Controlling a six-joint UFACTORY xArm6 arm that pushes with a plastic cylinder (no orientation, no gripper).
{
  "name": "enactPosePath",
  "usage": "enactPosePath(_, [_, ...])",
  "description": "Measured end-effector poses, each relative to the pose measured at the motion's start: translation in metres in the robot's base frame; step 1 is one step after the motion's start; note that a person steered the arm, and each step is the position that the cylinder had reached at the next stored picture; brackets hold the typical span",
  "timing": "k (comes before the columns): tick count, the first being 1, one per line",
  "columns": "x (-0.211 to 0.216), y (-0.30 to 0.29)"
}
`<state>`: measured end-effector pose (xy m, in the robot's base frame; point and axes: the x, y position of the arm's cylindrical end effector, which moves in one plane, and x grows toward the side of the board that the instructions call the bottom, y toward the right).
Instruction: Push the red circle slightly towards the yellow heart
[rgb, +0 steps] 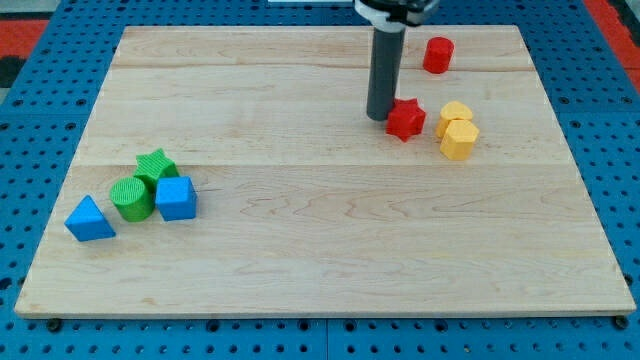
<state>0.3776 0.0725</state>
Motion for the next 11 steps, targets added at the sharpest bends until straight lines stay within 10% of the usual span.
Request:
enactPosePath(3, [-0.058,-0.011])
enactPosePath(5, [-0.169,0.026])
enactPosePath(11, [-0.148,0.082])
